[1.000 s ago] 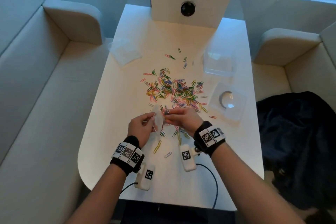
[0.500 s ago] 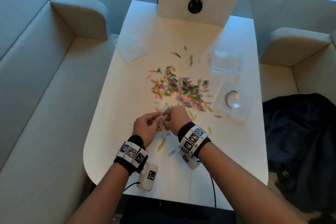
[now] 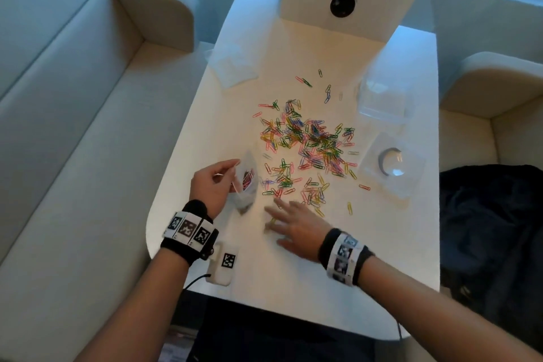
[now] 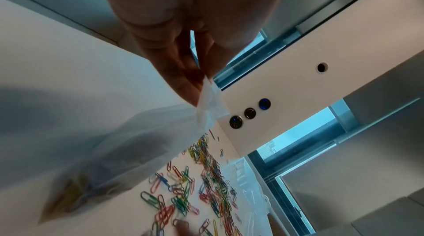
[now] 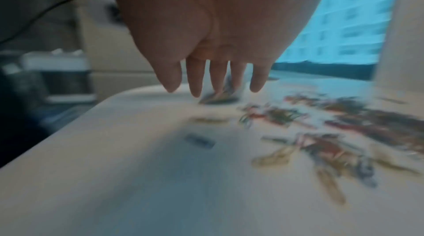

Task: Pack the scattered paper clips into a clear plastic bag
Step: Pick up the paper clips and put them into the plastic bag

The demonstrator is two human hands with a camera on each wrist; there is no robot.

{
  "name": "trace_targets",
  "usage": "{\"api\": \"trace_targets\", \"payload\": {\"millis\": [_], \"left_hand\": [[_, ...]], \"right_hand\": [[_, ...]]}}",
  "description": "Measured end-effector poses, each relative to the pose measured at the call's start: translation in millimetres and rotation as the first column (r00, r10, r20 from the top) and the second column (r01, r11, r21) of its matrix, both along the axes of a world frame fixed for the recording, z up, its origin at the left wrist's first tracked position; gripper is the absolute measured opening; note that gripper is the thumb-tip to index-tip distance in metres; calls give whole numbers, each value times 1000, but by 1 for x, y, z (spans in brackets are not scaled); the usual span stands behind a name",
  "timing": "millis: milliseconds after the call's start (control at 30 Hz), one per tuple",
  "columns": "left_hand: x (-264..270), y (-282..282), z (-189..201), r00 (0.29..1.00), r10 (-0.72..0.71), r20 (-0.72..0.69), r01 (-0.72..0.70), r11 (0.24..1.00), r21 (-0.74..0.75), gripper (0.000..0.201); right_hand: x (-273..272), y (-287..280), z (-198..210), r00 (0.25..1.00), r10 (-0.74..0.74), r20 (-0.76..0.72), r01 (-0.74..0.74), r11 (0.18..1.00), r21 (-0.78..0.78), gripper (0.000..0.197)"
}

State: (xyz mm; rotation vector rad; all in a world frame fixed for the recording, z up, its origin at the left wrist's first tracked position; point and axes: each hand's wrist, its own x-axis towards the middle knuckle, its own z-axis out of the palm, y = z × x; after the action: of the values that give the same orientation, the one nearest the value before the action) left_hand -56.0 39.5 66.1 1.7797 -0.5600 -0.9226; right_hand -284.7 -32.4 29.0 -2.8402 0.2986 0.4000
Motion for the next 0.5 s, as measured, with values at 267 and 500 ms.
{"api": "trace_targets", "payload": {"millis": [267,500], "left_hand": [[8,15,-1,998,49,-45,-50,999,-3,23],[6,14,-2,997,50,-61,-49,999,20,22]], "right_hand": [[-15,-13,-49,985,146,-95,-157,979,-127,68],[24,-62,-38,995,-17,-98,-3,979,-202,59]]}}
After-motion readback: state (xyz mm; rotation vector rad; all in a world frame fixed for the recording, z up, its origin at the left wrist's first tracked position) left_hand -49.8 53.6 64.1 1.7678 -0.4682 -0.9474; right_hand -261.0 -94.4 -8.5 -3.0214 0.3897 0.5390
